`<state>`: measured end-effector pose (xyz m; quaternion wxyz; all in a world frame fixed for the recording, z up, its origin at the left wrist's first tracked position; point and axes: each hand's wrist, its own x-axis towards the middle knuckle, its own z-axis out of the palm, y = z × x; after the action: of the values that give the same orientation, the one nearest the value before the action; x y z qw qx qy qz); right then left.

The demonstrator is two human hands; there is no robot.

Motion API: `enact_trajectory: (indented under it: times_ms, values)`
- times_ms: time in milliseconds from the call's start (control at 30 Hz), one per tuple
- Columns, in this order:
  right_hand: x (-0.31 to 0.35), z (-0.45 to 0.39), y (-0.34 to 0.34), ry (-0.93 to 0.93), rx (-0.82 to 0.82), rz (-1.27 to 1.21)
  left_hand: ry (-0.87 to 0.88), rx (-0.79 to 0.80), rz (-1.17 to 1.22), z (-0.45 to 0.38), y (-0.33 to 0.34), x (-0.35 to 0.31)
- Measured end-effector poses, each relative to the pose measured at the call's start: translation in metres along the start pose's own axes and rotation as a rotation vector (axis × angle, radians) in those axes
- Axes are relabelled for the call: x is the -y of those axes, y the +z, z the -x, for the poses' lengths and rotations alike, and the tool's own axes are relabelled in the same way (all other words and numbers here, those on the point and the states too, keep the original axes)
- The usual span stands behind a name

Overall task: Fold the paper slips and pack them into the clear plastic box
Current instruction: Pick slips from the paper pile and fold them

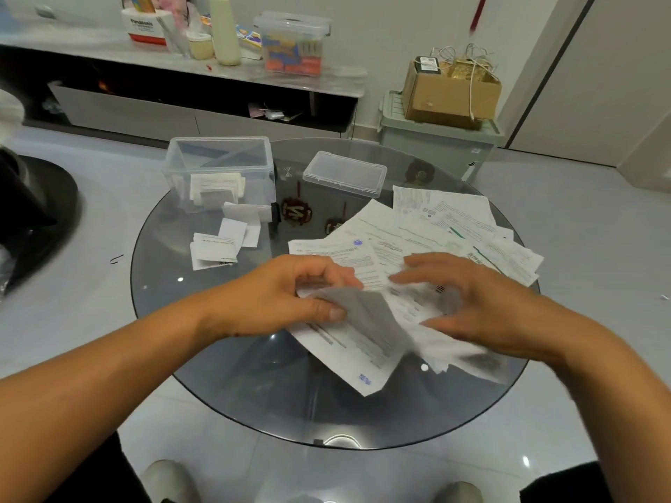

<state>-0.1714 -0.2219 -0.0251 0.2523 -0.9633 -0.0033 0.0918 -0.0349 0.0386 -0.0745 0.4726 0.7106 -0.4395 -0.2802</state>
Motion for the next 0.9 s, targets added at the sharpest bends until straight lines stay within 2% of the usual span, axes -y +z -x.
enact_trajectory:
  times_ms: [33, 100, 167, 333, 500, 600, 667, 767, 833, 900]
  values:
    - [0.000, -0.003, 0.007, -0.025, -0.017, 0.023, 0.021, 0.014, -0.087, -0.001, -0.002, 0.002]
    - [0.000, -0.008, 0.020, -0.071, -0.054, 0.050, 0.098, 0.004, -0.420, 0.000, -0.008, 0.008]
    - [0.002, -0.010, 0.029, -0.121, -0.077, 0.047, 0.081, -0.020, -0.688, 0.005, -0.014, 0.010]
    - [0.011, -0.010, 0.039, -0.174, -0.021, 0.020, 0.104, -0.085, -0.913, 0.017, -0.013, 0.010]
    - [0.020, -0.005, 0.037, -0.149, 0.070, -0.029, 0.140, -0.100, -0.871, 0.022, -0.005, 0.020]
    - [0.021, -0.006, 0.041, -0.148, 0.065, -0.015, 0.042, -0.162, -0.691, 0.028, 0.000, 0.024]
    - [0.021, -0.011, 0.051, -0.124, -0.020, -0.041, 0.011, -0.172, -0.649, 0.030, 0.004, 0.021]
    - [0.021, -0.016, 0.065, -0.021, -0.188, -0.297, 0.014, -0.162, -0.608, 0.028, 0.010, 0.011]
    - [0.020, -0.021, 0.073, -0.006, -0.289, -0.323, 0.014, -0.239, -0.431, 0.026, 0.012, 0.006]
    - [0.025, -0.026, 0.076, 0.062, -0.365, -0.395, -0.059, -0.317, -0.258, 0.026, 0.012, 0.005]
